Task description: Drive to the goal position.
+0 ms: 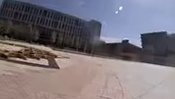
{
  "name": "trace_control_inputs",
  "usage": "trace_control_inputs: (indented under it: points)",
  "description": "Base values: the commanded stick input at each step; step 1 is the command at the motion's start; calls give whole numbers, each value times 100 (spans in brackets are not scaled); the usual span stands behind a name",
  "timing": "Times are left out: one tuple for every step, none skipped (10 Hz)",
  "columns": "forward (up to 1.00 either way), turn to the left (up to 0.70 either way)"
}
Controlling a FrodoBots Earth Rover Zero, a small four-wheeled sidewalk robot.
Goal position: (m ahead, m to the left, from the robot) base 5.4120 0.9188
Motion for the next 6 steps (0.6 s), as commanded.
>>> trace_control_inputs:
  points:
    - [85, 3]
    - [85, 3]
    - [85, 3]
    - [85, 3]
    - [85, 3]
    - [85, 3]
